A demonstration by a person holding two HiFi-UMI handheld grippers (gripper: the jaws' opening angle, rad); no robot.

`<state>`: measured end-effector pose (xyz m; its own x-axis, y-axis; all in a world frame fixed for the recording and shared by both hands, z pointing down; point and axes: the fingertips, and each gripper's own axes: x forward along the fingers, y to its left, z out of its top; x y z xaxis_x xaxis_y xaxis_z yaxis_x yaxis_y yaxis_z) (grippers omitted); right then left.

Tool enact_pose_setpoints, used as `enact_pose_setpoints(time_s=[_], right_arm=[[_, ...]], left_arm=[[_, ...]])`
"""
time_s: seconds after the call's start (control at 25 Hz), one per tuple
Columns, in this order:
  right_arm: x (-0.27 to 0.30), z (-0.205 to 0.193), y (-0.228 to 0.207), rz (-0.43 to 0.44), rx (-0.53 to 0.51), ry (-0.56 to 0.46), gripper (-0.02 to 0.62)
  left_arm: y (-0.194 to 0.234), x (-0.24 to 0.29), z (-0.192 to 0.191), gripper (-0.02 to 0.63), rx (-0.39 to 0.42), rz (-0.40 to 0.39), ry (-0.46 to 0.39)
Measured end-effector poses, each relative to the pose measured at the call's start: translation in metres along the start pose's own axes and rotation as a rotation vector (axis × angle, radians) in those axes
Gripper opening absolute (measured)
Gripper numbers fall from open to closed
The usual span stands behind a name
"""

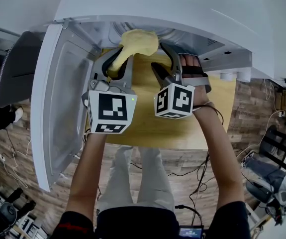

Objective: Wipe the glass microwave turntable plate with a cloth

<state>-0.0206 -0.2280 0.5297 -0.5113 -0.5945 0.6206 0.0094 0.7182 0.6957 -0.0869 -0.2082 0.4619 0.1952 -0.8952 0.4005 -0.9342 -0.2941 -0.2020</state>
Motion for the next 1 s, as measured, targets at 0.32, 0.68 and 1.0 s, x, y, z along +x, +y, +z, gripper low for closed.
enact_pose_setpoints(time_s=[0.32,0.68,1.0], right_arm=[[0.0,0.0,0.001,-0.008,0.001,-0.011,0.288],[0.0,0.0,0.002,-0.013,0.003,-0.023,0.288],[0.0,0.001,0.001,-0.013,0.004,-0.037,0.288]], left_arm=[[0.021,0.024,0.024,0.061,0.004,0.018,-0.038],[0.035,0.056,0.034,0.061,0.056,0.033,-0.01],[0.032,0.085,0.03,0.061,0.068,0.015,0.026]])
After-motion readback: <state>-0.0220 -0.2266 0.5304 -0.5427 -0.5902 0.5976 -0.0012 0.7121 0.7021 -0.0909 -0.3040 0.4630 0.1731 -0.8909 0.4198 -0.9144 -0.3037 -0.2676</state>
